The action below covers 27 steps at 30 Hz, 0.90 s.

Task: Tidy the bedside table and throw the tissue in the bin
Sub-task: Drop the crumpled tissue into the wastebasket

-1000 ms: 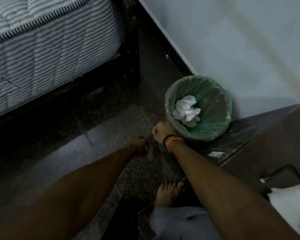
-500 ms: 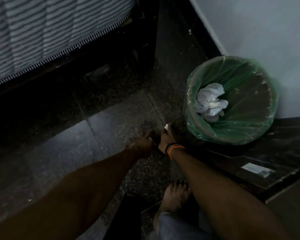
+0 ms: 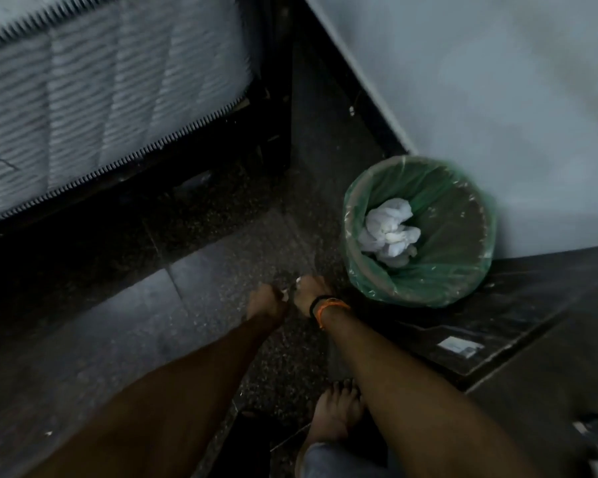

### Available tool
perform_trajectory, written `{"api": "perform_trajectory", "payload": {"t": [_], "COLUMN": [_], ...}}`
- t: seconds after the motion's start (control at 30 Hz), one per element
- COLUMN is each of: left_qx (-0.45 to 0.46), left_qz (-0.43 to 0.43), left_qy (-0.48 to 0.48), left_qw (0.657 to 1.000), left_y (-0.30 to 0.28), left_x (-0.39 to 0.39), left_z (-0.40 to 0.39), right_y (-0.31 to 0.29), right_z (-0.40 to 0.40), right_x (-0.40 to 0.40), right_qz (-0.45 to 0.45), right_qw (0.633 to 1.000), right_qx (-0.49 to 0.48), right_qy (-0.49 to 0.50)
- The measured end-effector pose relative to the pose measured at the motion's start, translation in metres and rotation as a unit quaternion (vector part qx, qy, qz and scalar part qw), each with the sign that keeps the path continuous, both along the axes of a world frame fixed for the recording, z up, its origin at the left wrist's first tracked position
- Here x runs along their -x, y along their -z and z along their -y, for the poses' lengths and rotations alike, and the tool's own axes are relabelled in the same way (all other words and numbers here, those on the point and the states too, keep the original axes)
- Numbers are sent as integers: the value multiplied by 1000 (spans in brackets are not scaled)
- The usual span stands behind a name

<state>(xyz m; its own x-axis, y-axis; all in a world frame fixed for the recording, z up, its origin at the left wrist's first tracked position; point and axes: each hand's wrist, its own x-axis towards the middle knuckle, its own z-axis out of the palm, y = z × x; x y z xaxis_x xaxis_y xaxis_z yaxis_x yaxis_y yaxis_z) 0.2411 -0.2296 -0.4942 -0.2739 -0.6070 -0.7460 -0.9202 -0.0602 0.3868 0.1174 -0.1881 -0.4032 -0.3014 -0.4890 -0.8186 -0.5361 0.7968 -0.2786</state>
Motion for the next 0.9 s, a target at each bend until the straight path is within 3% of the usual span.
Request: {"api": "perform_trajectory", "payload": {"t": [0.1,0.27,0.37,0.43,0.63,0.73,0.9], "left_qx": [14,58,77,92,28,-23,-104], "left_qz": [-20,-61,-100,-166,-190,-207,-219], "left_qy": [-37,-69,-79,-43,30,74,95], "left_qw": [999,994,989,981,981,975,965], "left_y": [-39,-145,-171,-240,-251,-232,-251], "left_x": [16,53,81,107,143,162,159], "left_z": [18,40,47,24,16,11,-5], "right_y": [-39,-129,-146,-203,-209,-214,-219], "right_z": [18,18,20,-12,-34,-47,-69], "right_x": [0,19,39,66,100,113,122], "right_qz": [18,-40,-58,-107,-137,-135,-149], "right_qw": [999,989,980,967,942,948,955], "right_qx": [34,118,146,166,144,119,113], "right_qy": [24,80,119,161,271,262,231]}}
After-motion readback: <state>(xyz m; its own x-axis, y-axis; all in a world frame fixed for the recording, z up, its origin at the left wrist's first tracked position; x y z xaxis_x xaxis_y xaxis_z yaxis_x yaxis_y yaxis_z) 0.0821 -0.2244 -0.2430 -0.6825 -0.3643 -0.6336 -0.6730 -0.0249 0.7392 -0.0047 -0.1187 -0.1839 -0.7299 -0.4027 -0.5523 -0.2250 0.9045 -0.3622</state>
